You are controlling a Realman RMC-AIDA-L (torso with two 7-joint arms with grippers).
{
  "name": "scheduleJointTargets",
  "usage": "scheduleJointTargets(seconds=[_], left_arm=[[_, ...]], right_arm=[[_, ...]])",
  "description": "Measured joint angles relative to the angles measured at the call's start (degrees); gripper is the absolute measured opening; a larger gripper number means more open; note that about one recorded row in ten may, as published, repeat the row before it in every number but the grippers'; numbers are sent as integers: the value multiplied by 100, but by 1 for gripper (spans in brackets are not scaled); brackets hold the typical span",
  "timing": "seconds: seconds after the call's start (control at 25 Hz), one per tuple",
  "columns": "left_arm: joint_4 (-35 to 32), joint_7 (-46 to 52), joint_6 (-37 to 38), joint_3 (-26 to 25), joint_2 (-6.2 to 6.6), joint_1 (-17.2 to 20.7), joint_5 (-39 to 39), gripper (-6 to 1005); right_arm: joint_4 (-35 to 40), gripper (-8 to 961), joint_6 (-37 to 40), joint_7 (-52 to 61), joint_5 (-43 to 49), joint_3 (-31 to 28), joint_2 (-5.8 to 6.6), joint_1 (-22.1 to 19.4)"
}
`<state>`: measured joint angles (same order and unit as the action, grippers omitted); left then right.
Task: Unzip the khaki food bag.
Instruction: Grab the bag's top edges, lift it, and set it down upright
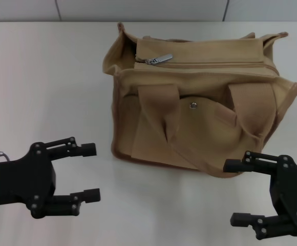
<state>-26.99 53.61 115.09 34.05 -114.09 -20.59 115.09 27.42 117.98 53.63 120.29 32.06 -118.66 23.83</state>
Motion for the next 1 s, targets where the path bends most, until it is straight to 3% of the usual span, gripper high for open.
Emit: scheduleJointTargets(seconds=[0.08,0.6,0.72,0.76,1.0], left_arm=[[-81,25,-3,46,-57,-12,8,800],[-50,11,-116,-81,-95,-47,-31,791],[-40,-1,-355,-609,-277,-48,-46,789],[-2,-52,-575,-898,-403,-75,-50,789],[713,-185,-1464,-1060,-438,-352,-169,785]], right_arm=[[21,839,-72,0,12,1,-24,7],[13,839,-128,-27,-14,-73,-25,-37],[4,839,-211,-28,-19,-184,-25,-44],[-7,839,-314,-29,-21,-266,-27,-53],[-63,840,-434,-32,-24,-292,-34,-77]])
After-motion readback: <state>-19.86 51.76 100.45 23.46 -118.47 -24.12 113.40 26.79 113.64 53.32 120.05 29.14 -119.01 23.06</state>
